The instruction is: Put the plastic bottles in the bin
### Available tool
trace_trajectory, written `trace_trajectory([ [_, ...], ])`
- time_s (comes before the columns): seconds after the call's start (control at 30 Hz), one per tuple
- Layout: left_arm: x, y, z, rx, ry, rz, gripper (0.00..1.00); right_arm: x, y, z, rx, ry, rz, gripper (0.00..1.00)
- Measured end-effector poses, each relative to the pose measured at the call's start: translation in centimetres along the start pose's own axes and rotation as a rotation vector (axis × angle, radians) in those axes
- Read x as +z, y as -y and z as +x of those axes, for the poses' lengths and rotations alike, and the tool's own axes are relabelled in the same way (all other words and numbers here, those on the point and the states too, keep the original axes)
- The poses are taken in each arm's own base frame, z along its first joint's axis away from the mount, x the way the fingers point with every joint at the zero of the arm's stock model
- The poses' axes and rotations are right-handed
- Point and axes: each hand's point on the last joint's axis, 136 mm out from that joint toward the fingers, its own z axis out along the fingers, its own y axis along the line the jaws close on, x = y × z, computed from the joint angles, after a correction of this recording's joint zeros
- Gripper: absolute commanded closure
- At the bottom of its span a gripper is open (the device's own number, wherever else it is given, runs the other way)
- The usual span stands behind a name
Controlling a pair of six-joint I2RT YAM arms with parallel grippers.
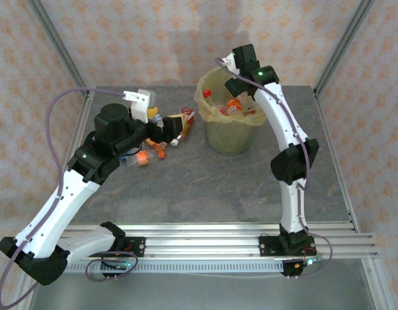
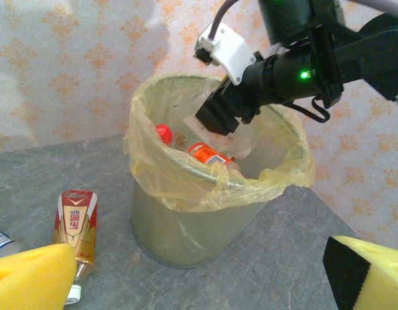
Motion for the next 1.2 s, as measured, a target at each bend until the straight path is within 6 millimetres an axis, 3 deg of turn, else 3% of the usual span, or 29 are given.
trace_trajectory([
  [0.13,0.2,-0.1,0.1,-0.001,-0.004,-0.004,0.0,-0.8,1.9,-0.3,0.06,0.013,0.088,0.39],
  [0.23,0.3,-0.2,0.2,-0.002,-0.01,-0.006,0.0,-0.5,2.1,0.0,0.084,0.002,0.111,0.46],
  [0.43,0.4,-0.3,0.4,-0.002,-0.015,-0.012,0.0,0.6,0.9,1.0,0.115,-0.03,0.087,0.41],
  [0.67,0.4,-0.4,0.4,-0.002,-0.017,-0.016,0.0,0.3,-0.8,0.2,0.19,0.017,-0.035,0.41],
  [0.77,0.4,-0.5,0.4,-0.002,-0.016,-0.023,0.0,-0.6,-2.0,-0.4,0.231,0.052,-0.132,0.41],
  [0.97,0.3,-0.8,0.3,-0.004,-0.012,-0.037,0.0,-4.6,-4.0,-1.2,0.306,0.113,-0.308,0.4],
  [1.2,0.3,-0.8,0.3,-0.004,-0.012,-0.037,0.0,-7.3,-4.4,-1.3,0.384,0.138,-0.378,0.44],
])
